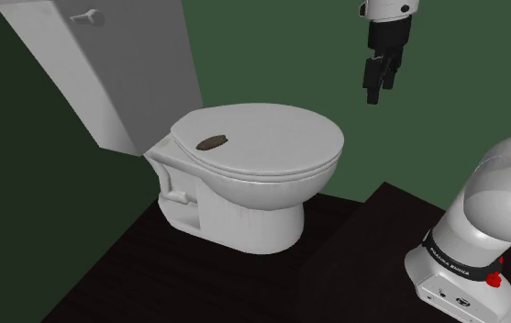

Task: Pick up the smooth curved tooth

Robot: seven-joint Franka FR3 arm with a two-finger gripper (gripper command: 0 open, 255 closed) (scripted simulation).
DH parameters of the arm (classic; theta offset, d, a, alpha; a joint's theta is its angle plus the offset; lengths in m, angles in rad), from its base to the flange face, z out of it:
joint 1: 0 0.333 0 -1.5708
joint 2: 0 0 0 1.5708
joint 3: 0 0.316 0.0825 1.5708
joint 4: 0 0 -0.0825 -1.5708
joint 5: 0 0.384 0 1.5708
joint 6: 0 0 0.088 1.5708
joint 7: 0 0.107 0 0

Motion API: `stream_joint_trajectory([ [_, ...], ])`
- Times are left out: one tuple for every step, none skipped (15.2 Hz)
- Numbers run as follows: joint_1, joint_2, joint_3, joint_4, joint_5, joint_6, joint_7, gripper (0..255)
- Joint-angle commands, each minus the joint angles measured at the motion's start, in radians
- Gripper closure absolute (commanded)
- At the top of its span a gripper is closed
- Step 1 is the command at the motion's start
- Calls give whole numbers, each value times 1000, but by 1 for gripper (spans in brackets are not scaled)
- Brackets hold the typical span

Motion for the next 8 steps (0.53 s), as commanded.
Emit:
stream_joint_trajectory([
  [0,0,0,0,0,0,0,0],
  [10,34,-7,8,-1,30,-22,0],
  [21,68,-13,17,-1,59,-43,0],
  [31,102,-20,27,-1,87,-65,0],
  [42,136,-26,38,0,114,-87,0],
  [52,171,-31,51,2,140,-109,0],
  [63,206,-36,65,4,165,-131,0],
  [73,241,-40,79,7,189,-153,0],
])
